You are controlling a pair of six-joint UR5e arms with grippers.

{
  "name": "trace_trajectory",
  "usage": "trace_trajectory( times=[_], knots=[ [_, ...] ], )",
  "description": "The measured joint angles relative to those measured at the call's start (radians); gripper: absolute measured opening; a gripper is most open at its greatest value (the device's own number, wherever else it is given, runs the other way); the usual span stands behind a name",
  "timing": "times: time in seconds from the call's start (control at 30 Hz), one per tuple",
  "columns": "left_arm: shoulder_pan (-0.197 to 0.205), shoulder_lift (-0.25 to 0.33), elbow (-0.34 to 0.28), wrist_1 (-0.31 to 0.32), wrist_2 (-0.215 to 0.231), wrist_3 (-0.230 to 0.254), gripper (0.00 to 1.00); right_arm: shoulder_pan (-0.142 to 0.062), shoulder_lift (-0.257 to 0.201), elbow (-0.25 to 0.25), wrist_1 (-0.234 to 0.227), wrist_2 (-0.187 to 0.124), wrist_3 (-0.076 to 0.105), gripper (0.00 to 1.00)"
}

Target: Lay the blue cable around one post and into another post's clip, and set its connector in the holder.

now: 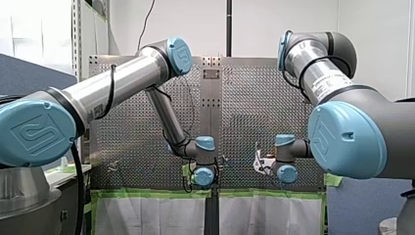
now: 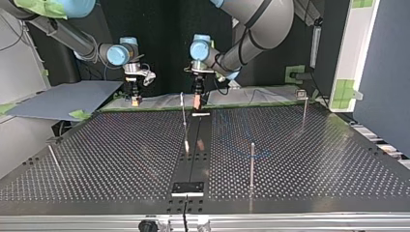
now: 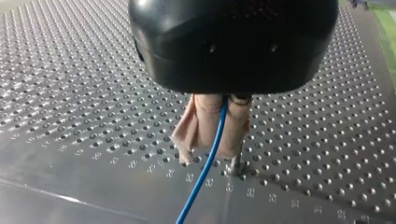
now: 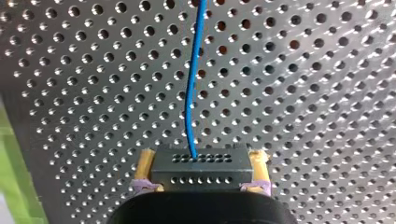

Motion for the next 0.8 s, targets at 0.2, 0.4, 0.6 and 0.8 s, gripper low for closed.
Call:
trace_trajectory(
  times=[0.2, 0.4, 0.6, 0.8],
  knots=[
    [0.018, -0.001, 0.013, -0.024, 0.015, -0.015, 0.00, -0.001, 0.014, -0.009, 0.017, 0.000, -0.005, 0.00],
    [0.030, -0.031, 0.039, -0.053, 0.035, -0.036, 0.00, -0.002, 0.016, -0.016, 0.024, 0.000, -0.007, 0.00],
    [0.035, -0.050, 0.075, -0.070, 0.048, -0.048, 0.00, -0.005, 0.016, -0.022, 0.029, 0.000, -0.008, 0.00],
    [0.046, -0.051, 0.102, -0.082, 0.062, -0.054, 0.00, -0.010, 0.016, -0.032, 0.038, 0.000, -0.008, 0.00]
  ],
)
